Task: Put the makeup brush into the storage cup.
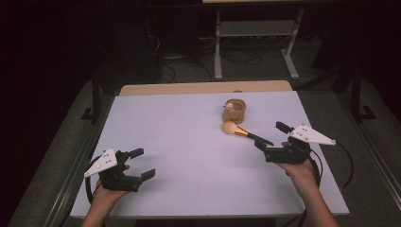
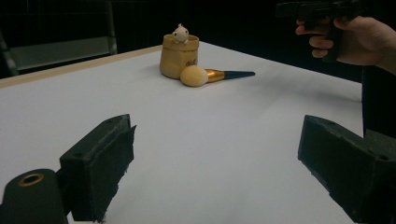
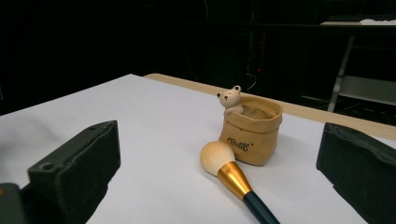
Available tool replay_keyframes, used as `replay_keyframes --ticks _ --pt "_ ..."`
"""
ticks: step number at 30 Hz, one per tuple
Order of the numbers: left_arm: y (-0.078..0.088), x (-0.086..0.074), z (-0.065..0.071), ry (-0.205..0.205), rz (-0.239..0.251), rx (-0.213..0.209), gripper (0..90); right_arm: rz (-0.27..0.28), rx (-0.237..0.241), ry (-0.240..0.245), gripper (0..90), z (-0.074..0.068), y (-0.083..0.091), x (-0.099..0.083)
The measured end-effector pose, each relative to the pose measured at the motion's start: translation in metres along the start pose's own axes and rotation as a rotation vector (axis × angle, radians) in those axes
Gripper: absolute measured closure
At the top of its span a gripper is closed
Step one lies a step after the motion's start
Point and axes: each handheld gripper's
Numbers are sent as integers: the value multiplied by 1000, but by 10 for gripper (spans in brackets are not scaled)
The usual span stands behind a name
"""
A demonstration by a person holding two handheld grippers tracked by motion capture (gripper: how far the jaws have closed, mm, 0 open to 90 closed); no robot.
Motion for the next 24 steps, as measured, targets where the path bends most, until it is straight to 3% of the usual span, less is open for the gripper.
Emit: replay_keyframes --ticks 24 --pt "0 0 0 -4 -7 -4 100 7 -15 -2 0 9 -13 8"
Point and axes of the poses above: each handheld gripper's, and its own axes: y roughly backward along the jaws, x roughly out of its top, z roughly to its right, and after that the axes turned 2 degrees about -z, right-handed
